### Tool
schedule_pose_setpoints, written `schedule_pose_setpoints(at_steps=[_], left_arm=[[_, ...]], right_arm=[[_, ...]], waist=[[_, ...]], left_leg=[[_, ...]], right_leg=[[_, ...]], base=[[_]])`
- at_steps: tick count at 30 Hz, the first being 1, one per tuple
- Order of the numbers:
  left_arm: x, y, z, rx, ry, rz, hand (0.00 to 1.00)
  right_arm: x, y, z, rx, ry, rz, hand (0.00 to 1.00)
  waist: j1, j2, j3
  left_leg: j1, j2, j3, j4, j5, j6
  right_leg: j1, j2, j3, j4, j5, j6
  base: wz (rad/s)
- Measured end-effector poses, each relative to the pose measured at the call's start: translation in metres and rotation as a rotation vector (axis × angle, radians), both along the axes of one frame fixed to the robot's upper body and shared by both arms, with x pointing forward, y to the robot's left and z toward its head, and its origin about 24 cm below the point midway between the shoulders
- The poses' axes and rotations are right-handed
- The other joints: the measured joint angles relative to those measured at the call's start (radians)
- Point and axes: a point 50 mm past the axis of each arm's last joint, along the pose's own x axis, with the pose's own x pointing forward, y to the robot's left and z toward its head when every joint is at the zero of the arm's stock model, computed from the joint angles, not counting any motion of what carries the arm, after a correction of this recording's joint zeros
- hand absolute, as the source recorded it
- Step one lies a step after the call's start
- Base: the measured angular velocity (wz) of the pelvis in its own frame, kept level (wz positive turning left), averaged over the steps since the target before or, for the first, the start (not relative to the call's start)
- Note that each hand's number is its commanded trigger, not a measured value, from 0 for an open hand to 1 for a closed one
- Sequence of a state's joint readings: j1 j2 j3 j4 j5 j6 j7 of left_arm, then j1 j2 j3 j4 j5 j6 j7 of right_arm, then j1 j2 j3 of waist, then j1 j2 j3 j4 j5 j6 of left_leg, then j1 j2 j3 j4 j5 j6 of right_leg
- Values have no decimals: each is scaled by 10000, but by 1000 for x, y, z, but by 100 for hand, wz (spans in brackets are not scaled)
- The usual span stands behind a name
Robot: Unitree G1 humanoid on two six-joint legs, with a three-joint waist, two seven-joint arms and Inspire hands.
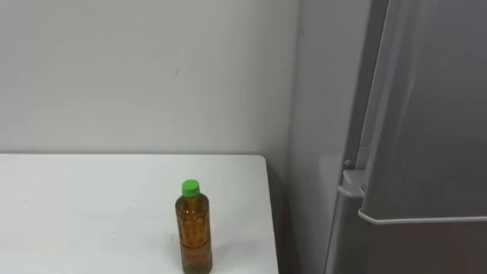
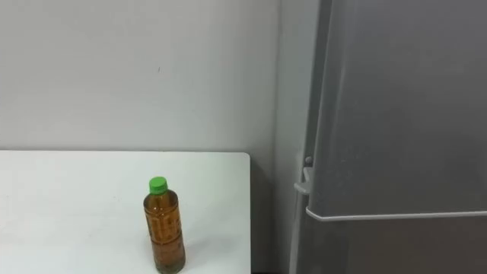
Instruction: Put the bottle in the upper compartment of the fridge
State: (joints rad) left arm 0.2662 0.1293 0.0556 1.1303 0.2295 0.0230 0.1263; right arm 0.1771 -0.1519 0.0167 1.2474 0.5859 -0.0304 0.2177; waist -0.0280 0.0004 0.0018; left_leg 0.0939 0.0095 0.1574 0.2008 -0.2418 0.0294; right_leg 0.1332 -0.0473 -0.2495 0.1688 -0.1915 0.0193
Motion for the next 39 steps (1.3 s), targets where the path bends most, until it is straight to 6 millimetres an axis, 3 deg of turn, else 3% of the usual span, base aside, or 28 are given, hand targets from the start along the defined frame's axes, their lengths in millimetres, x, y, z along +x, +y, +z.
schedule_pose_setpoints(at_steps=[17, 28, 34, 39], left_arm=[[3, 1, 0, 166, -100, 209, 0], [15, 20, 6, 900, -1644, 4684, 0], [31, 37, 17, 1786, -3196, 6001, 0], [37, 42, 21, 2075, -3845, 6967, 0]], right_arm=[[0, -1, 0, -66, 105, -35, 0], [-3, -5, 0, -161, 266, -323, 0], [-2, -12, 2, -462, 189, -140, 0], [-1, -14, 3, -547, 114, -87, 0]], waist=[[-34, 9, -9], [67, 131, 7], [82, 395, 26], [82, 413, 16]], left_leg=[[39, 4, -46, 13, 0, 1], [205, 26, 20, 2, -6, 6], [237, -39, 14, -39, -10, 15], [242, -40, 12, -50, -8, 17]], right_leg=[[44, -5, -22, -2, 0, 0], [93, 1, 43, 29, -1, 0], [74, 0, 207, -10, -7, 6], [32, 2, 265, -11, -26, 30]], base=[[0], [-1], [-5], [-3]])
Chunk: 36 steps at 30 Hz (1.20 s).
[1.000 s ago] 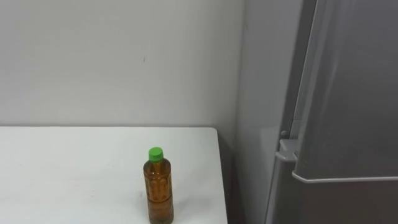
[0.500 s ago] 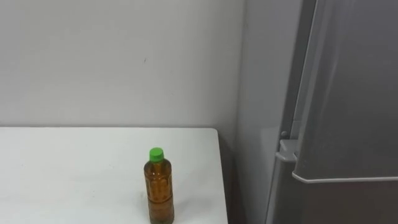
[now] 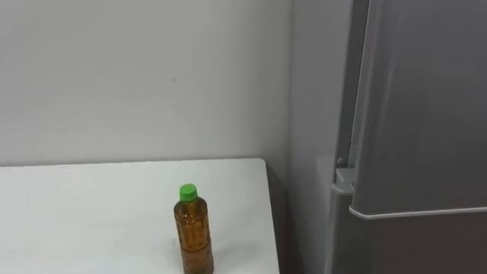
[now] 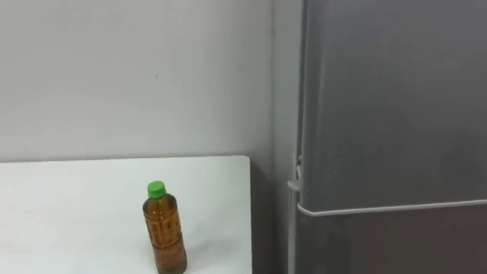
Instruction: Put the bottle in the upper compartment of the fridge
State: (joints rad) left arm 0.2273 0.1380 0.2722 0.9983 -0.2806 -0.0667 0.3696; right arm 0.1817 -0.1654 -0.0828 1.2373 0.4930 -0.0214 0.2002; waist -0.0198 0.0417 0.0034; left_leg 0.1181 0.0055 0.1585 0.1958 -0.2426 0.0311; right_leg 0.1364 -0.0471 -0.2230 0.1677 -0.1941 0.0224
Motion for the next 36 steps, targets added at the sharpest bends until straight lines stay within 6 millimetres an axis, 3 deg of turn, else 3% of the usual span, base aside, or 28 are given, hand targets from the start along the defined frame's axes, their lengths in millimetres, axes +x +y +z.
schedule_pose_setpoints(at_steps=[10, 18, 25, 27, 36], left_arm=[[51, 11, 28, 1302, -2290, 120, 0], [75, 17, 49, 1996, -3767, 747, 0], [108, 22, 89, 2516, -6023, 836, 0], [113, 22, 97, 2624, -6424, 758, 0], [131, 26, 140, 3280, -8398, 728, 0]], right_arm=[[6, -4, 2, -350, -109, 618, 0], [5, -3, 2, -489, -42, 356, 0], [5, -4, 2, -490, -40, 293, 0], [2, -4, 2, -498, 13, 252, 0], [0, -4, 2, -506, 51, 212, 0]], waist=[[-1, 2, -2], [-14, 46, -53], [2, -11, -47], [31, 50, -76], [132, -32, -76]], left_leg=[[72, -1, -27, -129, 1, 0], [154, -2, -66, -83, 0, 0], [165, -9, -188, -109, -1, 0], [167, -10, -193, -105, -1, 0], [158, -12, -240, -69, 0, 0]], right_leg=[[62, 9, 6, 38, -1, 3], [157, 15, 1, 35, 1, 2], [214, 19, 2, 37, 1, 1], [204, 25, -3, 38, 2, -1], [101, 36, 7, 34, 3, -2]], base=[[0], [1], [3], [-2], [0]])
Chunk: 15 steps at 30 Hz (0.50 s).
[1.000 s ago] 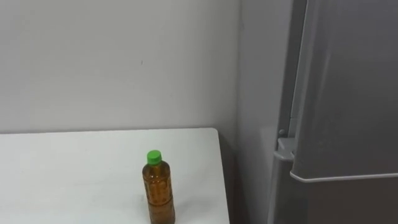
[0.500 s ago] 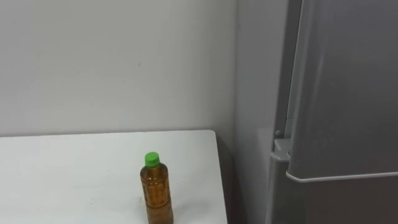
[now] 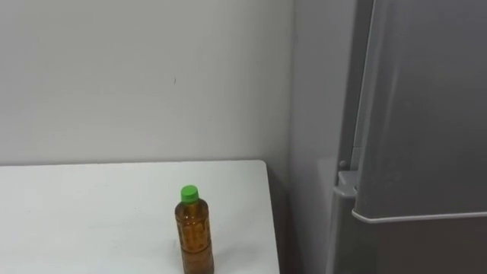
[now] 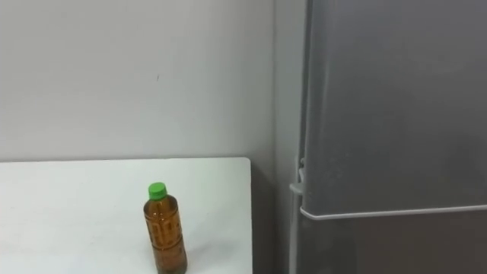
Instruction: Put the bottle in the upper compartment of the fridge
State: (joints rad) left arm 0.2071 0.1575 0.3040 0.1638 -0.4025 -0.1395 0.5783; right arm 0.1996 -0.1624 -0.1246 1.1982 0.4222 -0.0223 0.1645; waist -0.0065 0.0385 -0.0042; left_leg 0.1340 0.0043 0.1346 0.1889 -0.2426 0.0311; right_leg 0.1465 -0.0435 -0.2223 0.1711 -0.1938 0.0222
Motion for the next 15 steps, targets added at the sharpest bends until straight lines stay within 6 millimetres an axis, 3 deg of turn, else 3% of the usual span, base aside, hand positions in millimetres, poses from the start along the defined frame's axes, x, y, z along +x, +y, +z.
schedule_pose_setpoints(at_steps=[8, 12, 15], left_arm=[[14, 2, 29, 580, -1118, -375, 0], [23, -6, 59, 1033, -2437, -998, 0], [28, -9, 65, 1112, -2693, -1467, 0]], right_arm=[[-2, 1, 0, 37, 26, 29, 0], [1, 1, 0, 93, -69, 41, 0], [3, 1, 0, 118, -106, 72, 0]], waist=[[81, 5, 47], [67, 14, 71], [-30, 33, 99]], left_leg=[[-23, -5, -41, -15, -1, 0], [-56, -1, -45, -17, -3, 3], [12, -2, -46, -38, -3, 2]], right_leg=[[41, 8, 13, -10, 0, 0], [14, 6, -1, -6, 1, -1], [96, 6, -30, -35, 1, 0]], base=[[0], [0], [0]])
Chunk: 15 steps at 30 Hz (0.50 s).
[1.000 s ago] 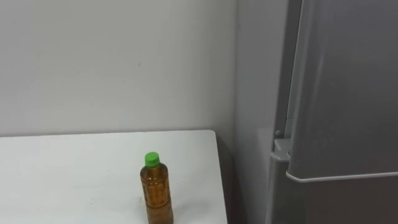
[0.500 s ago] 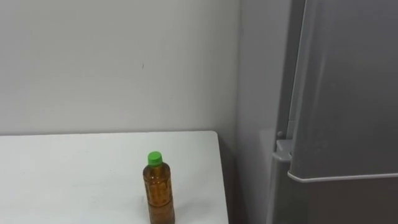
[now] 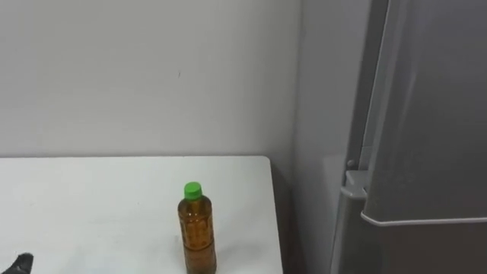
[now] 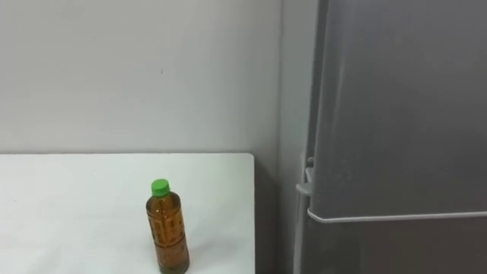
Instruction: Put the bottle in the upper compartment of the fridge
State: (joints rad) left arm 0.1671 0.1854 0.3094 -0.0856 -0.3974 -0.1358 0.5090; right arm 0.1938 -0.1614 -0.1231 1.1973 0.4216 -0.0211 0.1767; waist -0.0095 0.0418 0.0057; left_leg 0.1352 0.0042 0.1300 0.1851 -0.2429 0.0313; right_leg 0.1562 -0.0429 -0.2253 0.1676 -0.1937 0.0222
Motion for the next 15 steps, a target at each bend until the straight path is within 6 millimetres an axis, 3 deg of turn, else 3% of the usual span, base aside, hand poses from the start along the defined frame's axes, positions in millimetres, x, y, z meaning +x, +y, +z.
schedule_pose_setpoints(at_steps=[3, 9, 15], left_arm=[[4, -4, 7, 214, -142, -354, 0], [14, -22, 46, 803, -1780, -1597, 0], [25, -43, 57, 1004, -2243, -3243, 0]], right_arm=[[6, 0, 0, 18, -96, 88, 0], [11, 3, -1, 226, -116, 133, 0], [14, 5, -1, 401, -111, 78, 0]], waist=[[-187, 36, 35], [-423, 15, 44], [-804, 19, 33]], left_leg=[[-22, 0, -1, 27, 0, 0], [-44, -11, -11, 32, 0, 1], [-21, -3, -14, 47, 1, 1]], right_leg=[[-14, 1, 1, 2, 0, 0], [-17, -14, -6, 5, 1, 1], [12, -4, 34, 11, 1, 1]], base=[[0], [0], [-1]])
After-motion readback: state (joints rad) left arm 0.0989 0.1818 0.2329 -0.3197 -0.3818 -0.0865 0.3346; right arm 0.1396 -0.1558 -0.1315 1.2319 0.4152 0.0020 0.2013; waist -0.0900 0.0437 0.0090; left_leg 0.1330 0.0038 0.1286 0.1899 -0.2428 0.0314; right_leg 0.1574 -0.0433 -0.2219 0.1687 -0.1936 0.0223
